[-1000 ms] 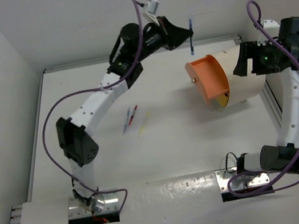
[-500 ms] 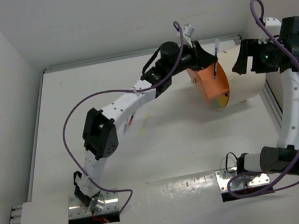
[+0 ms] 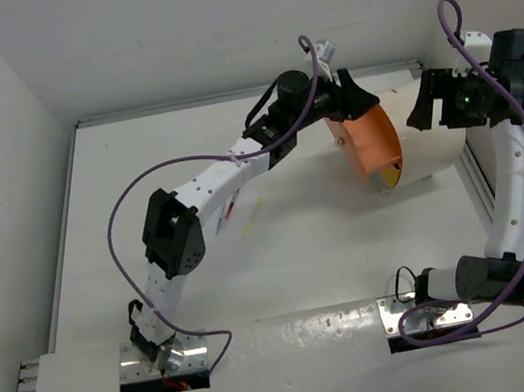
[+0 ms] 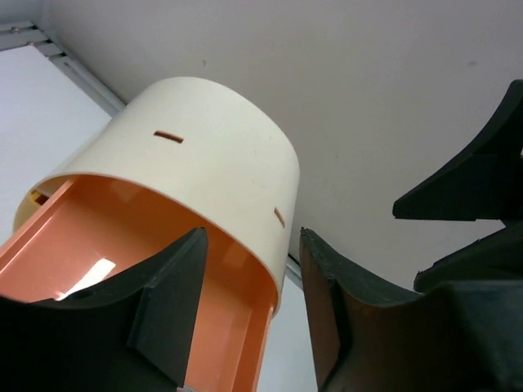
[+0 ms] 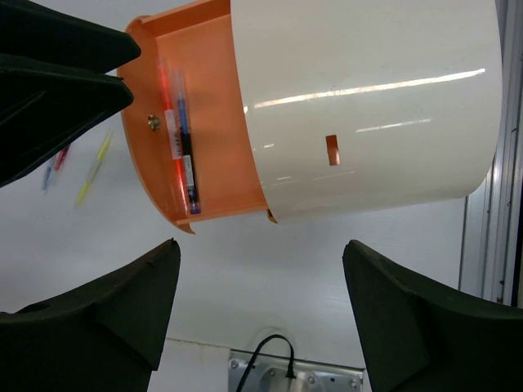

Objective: Sort the stationery into containers
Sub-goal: Pick up the pen from the center of the board.

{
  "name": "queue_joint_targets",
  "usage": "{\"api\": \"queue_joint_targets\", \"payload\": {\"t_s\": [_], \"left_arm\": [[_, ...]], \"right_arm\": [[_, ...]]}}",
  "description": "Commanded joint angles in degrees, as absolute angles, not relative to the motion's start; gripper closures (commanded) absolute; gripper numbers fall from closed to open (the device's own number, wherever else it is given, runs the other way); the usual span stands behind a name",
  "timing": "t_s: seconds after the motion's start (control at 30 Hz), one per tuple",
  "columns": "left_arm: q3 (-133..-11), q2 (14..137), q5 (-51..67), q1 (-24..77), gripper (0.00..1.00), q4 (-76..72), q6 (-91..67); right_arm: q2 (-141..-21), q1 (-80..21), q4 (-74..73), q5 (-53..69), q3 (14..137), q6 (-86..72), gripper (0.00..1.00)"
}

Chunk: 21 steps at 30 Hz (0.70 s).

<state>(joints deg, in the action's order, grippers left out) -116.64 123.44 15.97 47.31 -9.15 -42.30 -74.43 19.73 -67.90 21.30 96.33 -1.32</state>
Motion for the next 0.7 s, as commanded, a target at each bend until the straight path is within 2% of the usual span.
{"api": "queue_joint_targets", "payload": {"t_s": [0.0,0.17,0.23,0.3,0.33,0.4,0.5,0.67], "left_arm": [[-117.95,116.91,16.61,44.83,0.46,-6.89,-39.82],[-114.71,107.95,12.67,37.12,0.55,11.22,-26.05],[-110.40,102.67,11.00,34.73,0.55,18.69,-14.67],[-107.60,99.51,8.44,31.30,0.50,27.97,-7.33],[-106.88,98.97,8.09,30.42,0.50,31.08,-2.68],[-101.73,97.65,9.57,28.13,0.51,39.41,-0.28],[-90.73,96.77,9.58,29.44,0.56,44.73,2.90],[-77.62,95.71,10.64,32.25,0.54,41.05,-2.63]], "right_arm": [[-74.44,19.78,-66.27,22.23,96.42,-1.32,0.21],[-74.44,19.78,-66.71,25.57,96.86,-1.14,0.23],[-74.62,18.56,-67.06,25.49,98.94,-0.97,0.23],[-75.14,17.76,-67.76,25.23,98.96,-0.97,0.23],[-75.93,17.41,-68.20,25.31,104.10,-0.88,0.23],[-76.72,17.05,-68.81,25.92,107.12,-1.84,0.23],[-77.26,17.14,-67.51,29.69,107.58,-4.12,0.23],[-76.90,14.42,-64.15,33.14,107.66,-7.91,0.23]]}}
